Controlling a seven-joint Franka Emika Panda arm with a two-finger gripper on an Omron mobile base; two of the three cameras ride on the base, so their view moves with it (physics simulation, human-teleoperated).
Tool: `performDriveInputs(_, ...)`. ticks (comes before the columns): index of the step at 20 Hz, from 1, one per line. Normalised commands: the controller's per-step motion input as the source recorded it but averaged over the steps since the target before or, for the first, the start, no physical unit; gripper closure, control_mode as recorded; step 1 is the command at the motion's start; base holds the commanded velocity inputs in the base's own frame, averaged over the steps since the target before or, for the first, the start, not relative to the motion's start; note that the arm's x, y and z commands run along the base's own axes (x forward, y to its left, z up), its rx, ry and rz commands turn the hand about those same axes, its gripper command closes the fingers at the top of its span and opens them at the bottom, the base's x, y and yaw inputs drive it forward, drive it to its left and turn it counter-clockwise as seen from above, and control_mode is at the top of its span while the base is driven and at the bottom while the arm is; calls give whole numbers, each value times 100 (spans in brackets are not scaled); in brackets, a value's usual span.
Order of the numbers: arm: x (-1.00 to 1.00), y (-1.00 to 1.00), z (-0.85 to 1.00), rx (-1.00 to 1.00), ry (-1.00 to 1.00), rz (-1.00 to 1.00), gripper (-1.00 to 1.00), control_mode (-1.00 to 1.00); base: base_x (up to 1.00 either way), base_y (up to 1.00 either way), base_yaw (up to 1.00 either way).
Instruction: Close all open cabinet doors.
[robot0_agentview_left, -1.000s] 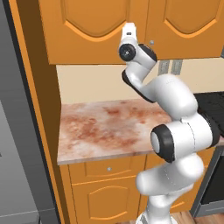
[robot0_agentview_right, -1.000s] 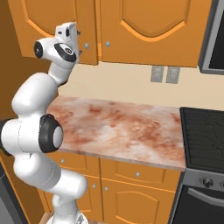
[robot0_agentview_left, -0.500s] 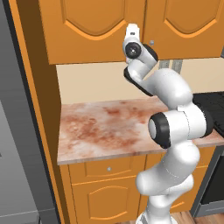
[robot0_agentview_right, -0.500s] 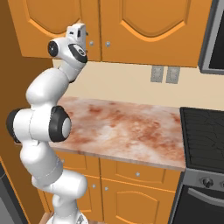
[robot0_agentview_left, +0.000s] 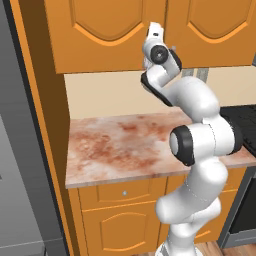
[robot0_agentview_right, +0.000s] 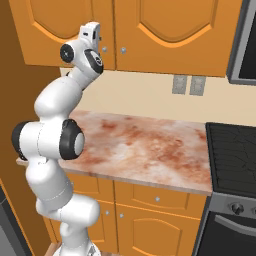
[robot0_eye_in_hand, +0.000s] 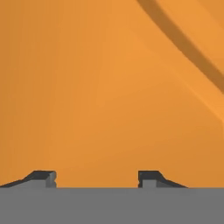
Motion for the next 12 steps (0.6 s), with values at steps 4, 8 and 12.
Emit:
performDriveInputs(4,22,-4,-41,6,5,8,-100,-100,0,0,0)
performDriveInputs(8,0,0,-65,5,8,9,-100,-100,0,0,0)
performDriveInputs(12,0,1,-72,4,6,10,-100,-100,0,0,0)
